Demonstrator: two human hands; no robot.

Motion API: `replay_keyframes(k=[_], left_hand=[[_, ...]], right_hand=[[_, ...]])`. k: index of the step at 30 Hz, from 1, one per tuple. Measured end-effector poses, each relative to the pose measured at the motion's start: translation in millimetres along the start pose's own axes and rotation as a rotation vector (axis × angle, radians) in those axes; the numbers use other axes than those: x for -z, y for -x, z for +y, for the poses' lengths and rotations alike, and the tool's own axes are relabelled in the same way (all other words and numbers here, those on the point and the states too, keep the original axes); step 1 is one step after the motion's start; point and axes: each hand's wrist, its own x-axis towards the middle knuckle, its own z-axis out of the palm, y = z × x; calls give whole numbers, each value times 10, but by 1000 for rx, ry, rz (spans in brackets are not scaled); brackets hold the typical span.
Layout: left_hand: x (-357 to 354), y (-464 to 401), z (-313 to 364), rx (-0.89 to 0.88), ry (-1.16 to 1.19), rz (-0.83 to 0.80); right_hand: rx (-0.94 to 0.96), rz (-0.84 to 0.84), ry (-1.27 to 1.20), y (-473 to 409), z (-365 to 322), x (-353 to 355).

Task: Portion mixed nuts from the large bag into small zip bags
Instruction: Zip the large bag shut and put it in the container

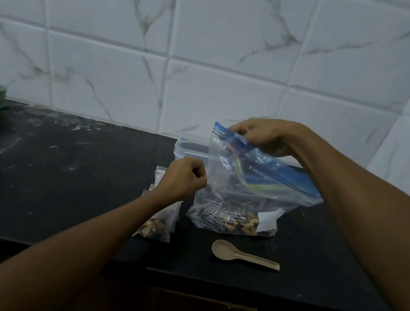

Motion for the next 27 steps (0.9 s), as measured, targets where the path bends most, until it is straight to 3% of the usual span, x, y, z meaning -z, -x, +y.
replay_keyframes(k=[3, 8, 16, 27], left_hand=[[0, -7, 23, -13, 9, -11], [21, 5, 31, -18, 20, -17], [66, 23, 45, 0, 70, -6], [76, 7, 13, 35, 51, -42]], right_hand=[[8, 40, 182, -13, 32, -103], [42, 106, 265, -102, 58, -116], [68, 47, -82, -29, 34, 45], [175, 219, 44, 49, 30, 249]])
